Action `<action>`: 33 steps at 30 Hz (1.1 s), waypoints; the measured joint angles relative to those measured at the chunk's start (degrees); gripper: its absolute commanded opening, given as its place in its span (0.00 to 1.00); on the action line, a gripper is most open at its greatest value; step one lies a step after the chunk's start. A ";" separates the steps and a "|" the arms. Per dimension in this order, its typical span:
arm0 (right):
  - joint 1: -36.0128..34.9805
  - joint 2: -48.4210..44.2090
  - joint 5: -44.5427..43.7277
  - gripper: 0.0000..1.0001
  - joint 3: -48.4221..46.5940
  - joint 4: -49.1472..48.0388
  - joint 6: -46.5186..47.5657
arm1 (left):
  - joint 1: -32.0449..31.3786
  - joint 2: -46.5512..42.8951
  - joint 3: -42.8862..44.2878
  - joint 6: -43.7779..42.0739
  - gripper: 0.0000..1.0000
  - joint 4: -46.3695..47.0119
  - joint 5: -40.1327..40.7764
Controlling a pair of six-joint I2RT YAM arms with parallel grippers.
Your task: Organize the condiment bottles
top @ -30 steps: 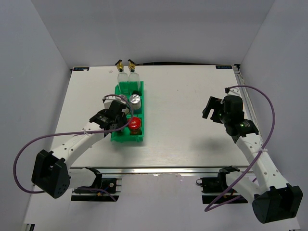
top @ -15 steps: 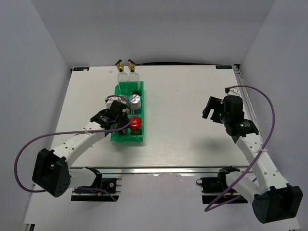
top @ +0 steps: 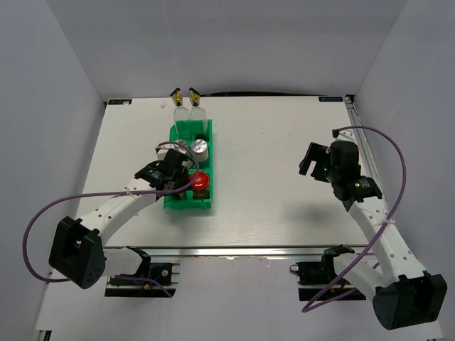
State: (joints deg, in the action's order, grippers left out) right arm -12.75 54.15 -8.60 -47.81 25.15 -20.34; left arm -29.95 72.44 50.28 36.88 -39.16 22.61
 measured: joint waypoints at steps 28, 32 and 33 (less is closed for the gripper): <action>0.00 -0.04 -0.46 0.89 0.00 0.07 0.00 | 0.22 -2.78 9.44 2.43 0.98 -5.68 20.48; 0.00 -0.33 -2.60 0.89 -0.11 0.42 -0.26 | 2.97 -1.64 14.05 2.82 0.98 -5.51 23.21; 0.00 -0.48 -3.54 0.89 -0.11 0.50 -0.44 | 4.39 -1.62 14.88 2.89 0.98 -4.76 23.30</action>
State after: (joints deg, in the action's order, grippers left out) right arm -12.75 53.67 -12.14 -47.92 25.65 -20.78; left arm -25.56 70.83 65.17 39.77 -43.92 45.91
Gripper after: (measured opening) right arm 0.895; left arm 0.981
